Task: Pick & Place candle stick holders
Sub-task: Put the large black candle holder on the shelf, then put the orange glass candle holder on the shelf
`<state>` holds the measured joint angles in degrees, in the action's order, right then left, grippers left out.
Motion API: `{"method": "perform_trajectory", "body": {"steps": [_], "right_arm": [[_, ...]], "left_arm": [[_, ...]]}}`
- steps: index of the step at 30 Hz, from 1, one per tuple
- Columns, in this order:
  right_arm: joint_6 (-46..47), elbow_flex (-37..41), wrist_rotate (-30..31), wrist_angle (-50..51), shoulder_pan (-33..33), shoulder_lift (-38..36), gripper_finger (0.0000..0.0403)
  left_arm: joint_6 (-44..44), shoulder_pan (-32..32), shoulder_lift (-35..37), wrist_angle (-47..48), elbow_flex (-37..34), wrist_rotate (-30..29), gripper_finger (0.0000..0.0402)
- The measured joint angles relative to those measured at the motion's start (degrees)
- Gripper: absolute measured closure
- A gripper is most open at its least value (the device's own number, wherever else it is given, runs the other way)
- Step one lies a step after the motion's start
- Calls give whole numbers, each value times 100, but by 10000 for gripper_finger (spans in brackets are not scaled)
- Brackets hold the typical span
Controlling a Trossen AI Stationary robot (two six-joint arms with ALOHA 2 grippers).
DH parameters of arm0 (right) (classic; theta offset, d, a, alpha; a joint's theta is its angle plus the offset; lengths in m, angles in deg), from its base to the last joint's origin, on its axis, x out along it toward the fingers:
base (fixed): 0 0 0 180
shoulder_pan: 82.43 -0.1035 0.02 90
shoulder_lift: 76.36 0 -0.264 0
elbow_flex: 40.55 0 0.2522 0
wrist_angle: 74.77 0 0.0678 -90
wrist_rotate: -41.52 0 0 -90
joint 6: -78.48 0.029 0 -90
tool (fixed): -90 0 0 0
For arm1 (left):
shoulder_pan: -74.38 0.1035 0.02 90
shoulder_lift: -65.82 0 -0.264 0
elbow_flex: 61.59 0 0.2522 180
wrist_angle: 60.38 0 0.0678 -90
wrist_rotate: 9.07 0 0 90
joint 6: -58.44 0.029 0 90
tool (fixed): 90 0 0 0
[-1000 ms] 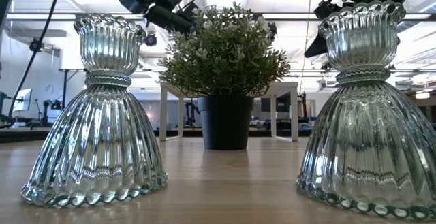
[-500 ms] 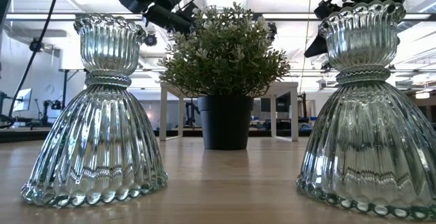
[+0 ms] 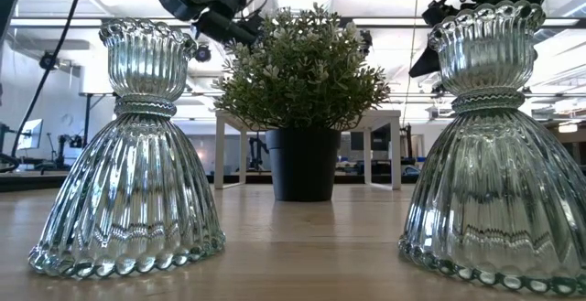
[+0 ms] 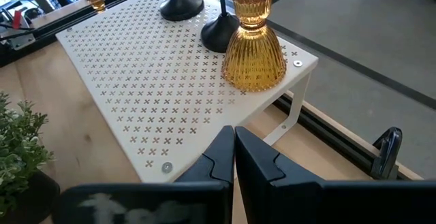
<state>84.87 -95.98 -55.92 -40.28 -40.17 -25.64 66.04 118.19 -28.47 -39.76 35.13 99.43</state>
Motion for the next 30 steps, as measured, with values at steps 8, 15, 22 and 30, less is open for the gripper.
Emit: {"method": "perform_trajectory", "body": {"steps": [8,15,22,30], "right_arm": [[0,0,0,0,0,0,394],[0,0,-2,0,0,0,394],[2,0,-2,0,2,0,394],[-135,66,-4,3,0,0,394]], "left_arm": [[48,37,41,95,4,-56,327],[251,187,296,960,7,-385,290],[377,258,780,1686,17,-615,248],[250,235,1613,3948,-87,-1006,246]]}}
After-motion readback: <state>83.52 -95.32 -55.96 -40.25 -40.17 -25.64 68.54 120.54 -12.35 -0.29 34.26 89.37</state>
